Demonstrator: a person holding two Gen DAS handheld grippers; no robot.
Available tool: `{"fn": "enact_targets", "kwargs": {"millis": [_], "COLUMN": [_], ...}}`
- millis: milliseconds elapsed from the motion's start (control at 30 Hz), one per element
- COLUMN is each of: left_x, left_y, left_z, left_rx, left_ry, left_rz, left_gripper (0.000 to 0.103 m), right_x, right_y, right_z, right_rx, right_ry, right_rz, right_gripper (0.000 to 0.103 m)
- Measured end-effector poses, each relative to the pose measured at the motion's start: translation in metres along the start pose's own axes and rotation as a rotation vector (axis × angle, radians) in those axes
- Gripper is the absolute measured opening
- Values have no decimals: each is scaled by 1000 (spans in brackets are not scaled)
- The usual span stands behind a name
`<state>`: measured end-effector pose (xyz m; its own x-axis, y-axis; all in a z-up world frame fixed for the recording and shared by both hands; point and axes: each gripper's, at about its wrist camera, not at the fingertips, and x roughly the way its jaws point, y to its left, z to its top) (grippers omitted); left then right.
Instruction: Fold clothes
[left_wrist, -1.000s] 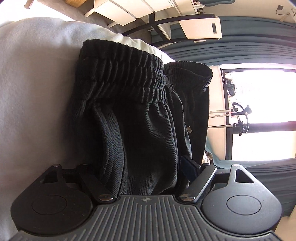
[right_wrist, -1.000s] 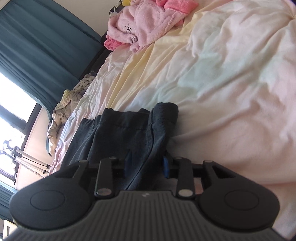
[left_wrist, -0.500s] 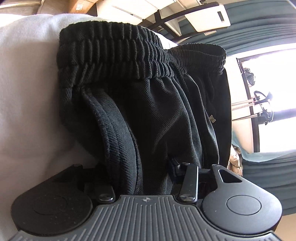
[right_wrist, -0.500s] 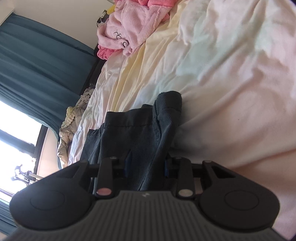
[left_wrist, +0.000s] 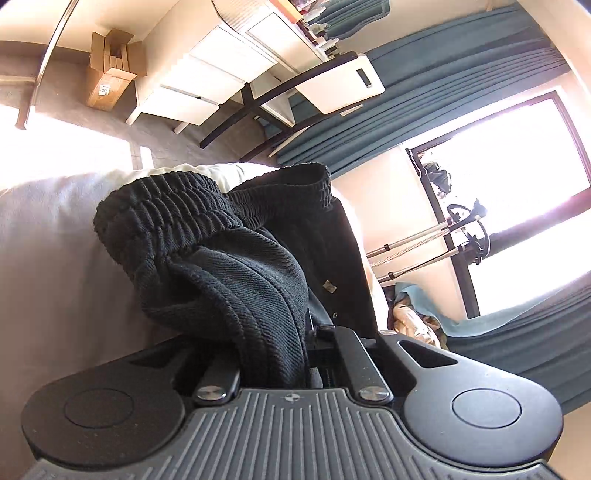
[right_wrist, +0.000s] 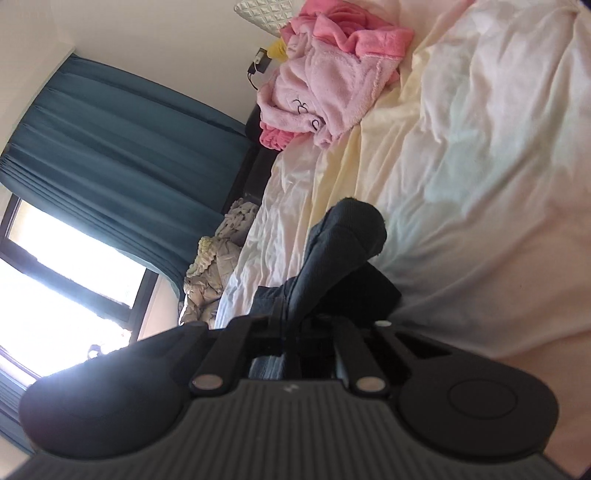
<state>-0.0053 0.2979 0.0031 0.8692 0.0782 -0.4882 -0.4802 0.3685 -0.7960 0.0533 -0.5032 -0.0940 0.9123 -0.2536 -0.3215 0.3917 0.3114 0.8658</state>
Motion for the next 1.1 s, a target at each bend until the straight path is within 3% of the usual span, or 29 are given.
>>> {"fn": "enact_targets", "kwargs": {"millis": [233,400,500,700,833,967,1000,1067,1100], "left_x": [15,72,121,241,310,359,366,374,372], "left_y": [-28,-88,-122,-164,-176,-167,-166,-162,-161], "left_z": [12,38,45,47,34,25,24,25,26], "left_rx": [-1,85,184,344,469,480,482,475,468], "left_ry": [-7,-27,-46,-58,-62,-28,-13,16,34], "left_rz": [-19,-25,3,89,125,191,207,207,175], "left_gripper": [6,6,6,7,8,9,11,24,45], "right_x": [4,16,58,184,248,300,309,317,317], "right_y": [31,57,82,127,125,117,115,115,114], "right_z": [6,9,8,-14,-28,-38,-39,-41,-40], "right_rx": [-78,-141,-164,-293,-358,-434,-453,-506,-517], "right_ry": [-6,-13,-5,32,50,93,112,139,142], "right_rz": [12,14,-5,-92,-136,-151,-140,-137,-125], "right_gripper": [5,5,5,5,5,5,6,7,13]}}
